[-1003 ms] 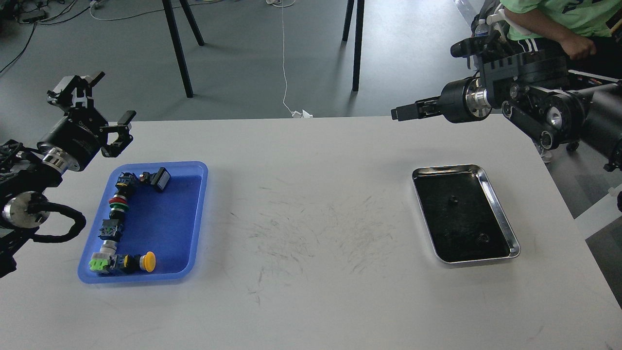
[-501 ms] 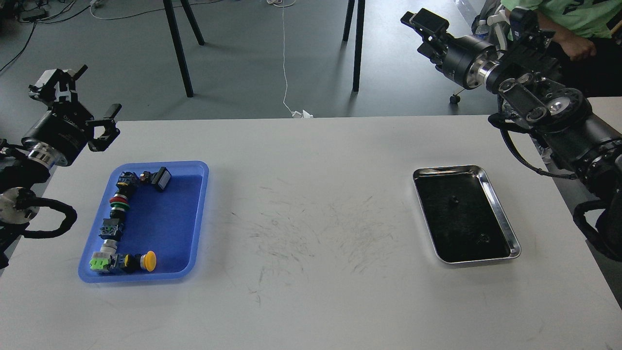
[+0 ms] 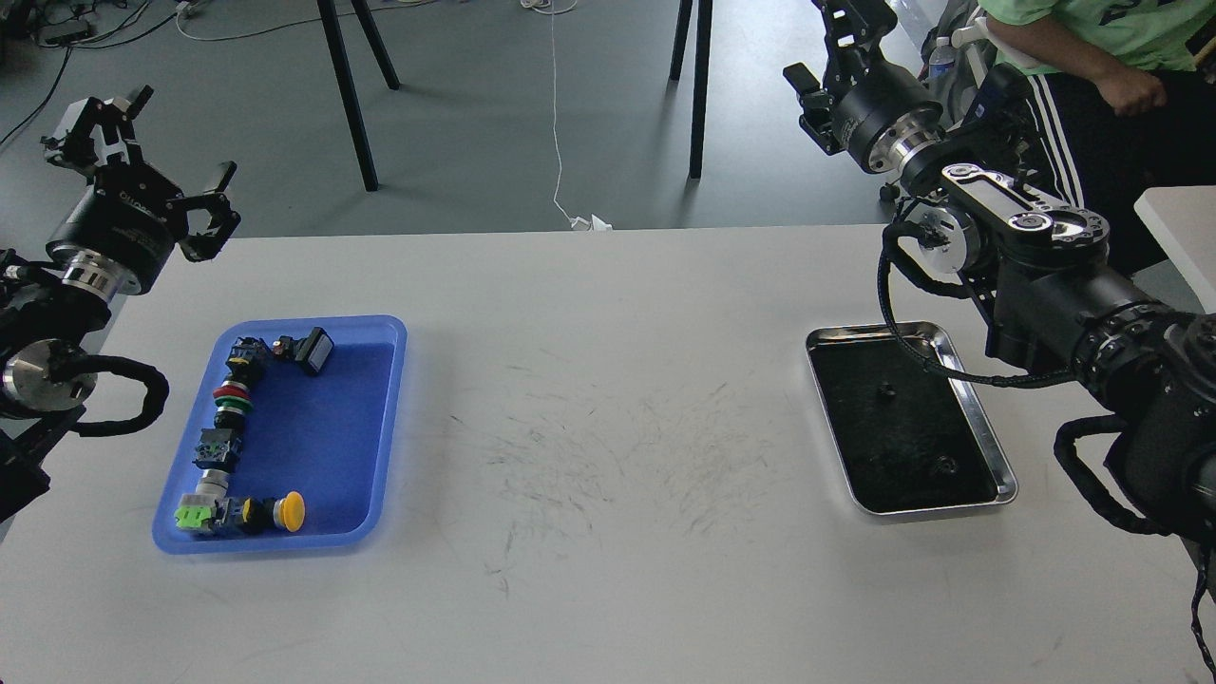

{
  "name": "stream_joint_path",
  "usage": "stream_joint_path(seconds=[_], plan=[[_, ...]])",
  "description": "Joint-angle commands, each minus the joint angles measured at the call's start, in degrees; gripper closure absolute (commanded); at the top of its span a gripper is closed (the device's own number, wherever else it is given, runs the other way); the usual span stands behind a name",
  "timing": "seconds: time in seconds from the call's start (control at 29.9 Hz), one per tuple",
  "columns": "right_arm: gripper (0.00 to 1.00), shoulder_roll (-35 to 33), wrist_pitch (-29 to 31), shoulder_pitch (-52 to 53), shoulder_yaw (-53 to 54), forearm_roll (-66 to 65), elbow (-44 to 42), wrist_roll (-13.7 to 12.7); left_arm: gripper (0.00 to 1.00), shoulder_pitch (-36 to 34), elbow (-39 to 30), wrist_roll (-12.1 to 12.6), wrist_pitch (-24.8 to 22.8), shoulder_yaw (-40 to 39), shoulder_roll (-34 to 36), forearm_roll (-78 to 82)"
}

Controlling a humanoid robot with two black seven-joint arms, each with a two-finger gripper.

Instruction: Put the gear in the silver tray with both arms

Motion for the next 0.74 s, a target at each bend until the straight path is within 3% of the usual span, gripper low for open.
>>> stream_joint_path(seconds=[0.0,0.23,0.7], plan=[[0.01,-1.6,2.2,-1.3,3.8,3.8,4.5,-2.8,0.02,-0.3,1.1,1.5,0.0,-0.1,-0.2,0.0],[0.01,-1.8,1.9,-5.7,11.8,4.6,7.3,-3.5,0.02,-0.3,1.7,2.0,0.0,0.2,-2.5,0.0],[0.01,-2.0,-0.1,-7.7,11.1,4.2,9.8,-3.3,0.02,-0.3,2.7,2.0,0.0,0.8,-2.7,0.0]])
